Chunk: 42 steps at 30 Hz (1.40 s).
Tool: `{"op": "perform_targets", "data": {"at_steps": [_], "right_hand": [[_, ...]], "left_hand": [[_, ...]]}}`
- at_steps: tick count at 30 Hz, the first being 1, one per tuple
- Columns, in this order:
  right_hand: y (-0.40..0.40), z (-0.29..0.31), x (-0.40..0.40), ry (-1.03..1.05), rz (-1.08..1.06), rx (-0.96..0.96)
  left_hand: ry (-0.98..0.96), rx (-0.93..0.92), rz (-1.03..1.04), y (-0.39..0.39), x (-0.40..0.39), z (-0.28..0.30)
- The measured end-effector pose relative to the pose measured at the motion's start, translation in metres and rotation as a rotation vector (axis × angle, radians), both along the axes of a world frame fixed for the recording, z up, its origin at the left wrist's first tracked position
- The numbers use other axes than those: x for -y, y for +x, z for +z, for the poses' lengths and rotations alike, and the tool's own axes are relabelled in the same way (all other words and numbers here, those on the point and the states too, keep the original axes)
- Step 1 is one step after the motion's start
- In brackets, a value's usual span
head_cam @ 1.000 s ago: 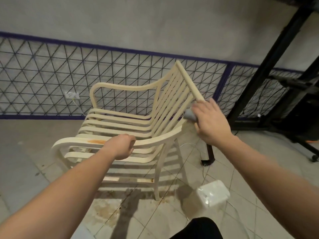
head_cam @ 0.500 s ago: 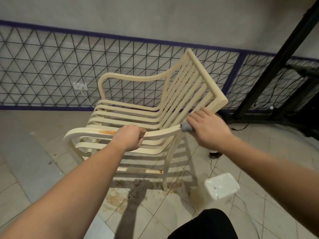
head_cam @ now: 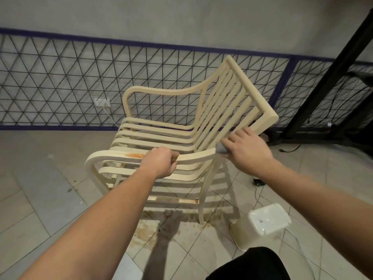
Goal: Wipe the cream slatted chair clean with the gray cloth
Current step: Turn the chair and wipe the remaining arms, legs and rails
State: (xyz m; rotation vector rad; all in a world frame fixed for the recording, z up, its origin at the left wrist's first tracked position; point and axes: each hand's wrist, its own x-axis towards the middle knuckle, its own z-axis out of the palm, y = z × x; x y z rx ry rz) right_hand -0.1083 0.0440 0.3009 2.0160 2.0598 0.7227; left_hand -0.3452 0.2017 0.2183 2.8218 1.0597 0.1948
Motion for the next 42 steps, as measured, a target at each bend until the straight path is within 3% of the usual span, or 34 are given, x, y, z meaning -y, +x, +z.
{"op": "perform_targets", "data": {"at_steps": [5, 8, 11, 14, 16, 19, 24, 26, 29, 33, 42], "right_hand": [[-0.028, -0.043, -0.009, -0.04, 0.077, -0.236], [-0.03, -0.029, -0.004, 0.008, 0.215, -0.331], [-0.014, 0.016, -0.013, 0.175, 0.159, -0.307], [-0.008, 0.021, -0.024, -0.018, -0.064, -0.141], [-0.023, -0.011, -0.025, -0.124, -0.035, -0.12], [-0.046, -0.058, -0.028, -0.086, 0.058, -0.269], [-0.041, -0.033, -0.03, -0.044, 0.156, -0.34], [-0.027, -0.018, -0.034, 0.04, 0.109, -0.318], [-0.027, -0.034, -0.027, -0.011, -0.028, -0.151], [-0.044, -0.07, -0.016, -0.016, 0.066, -0.148], [0.061, 0.062, 0.052, 0.174, 0.147, 0.099]], "left_hand": [[0.02, -0.002, 0.008, 0.001, 0.001, -0.001], [0.016, 0.008, 0.009, 0.002, -0.001, -0.004], [0.027, 0.003, 0.0, 0.001, -0.003, -0.005], [0.038, 0.0, -0.002, 0.001, -0.002, -0.004], [0.042, 0.002, -0.001, 0.002, -0.002, -0.004], [0.042, 0.007, 0.0, 0.001, -0.001, -0.003], [0.008, 0.012, 0.014, 0.002, 0.001, 0.0], [0.006, 0.01, 0.021, 0.001, 0.002, 0.0], [-0.005, 0.014, 0.022, 0.001, 0.005, 0.002], [0.012, 0.009, 0.01, 0.001, 0.006, 0.003], [0.04, 0.011, 0.01, 0.002, 0.002, -0.003]]}}
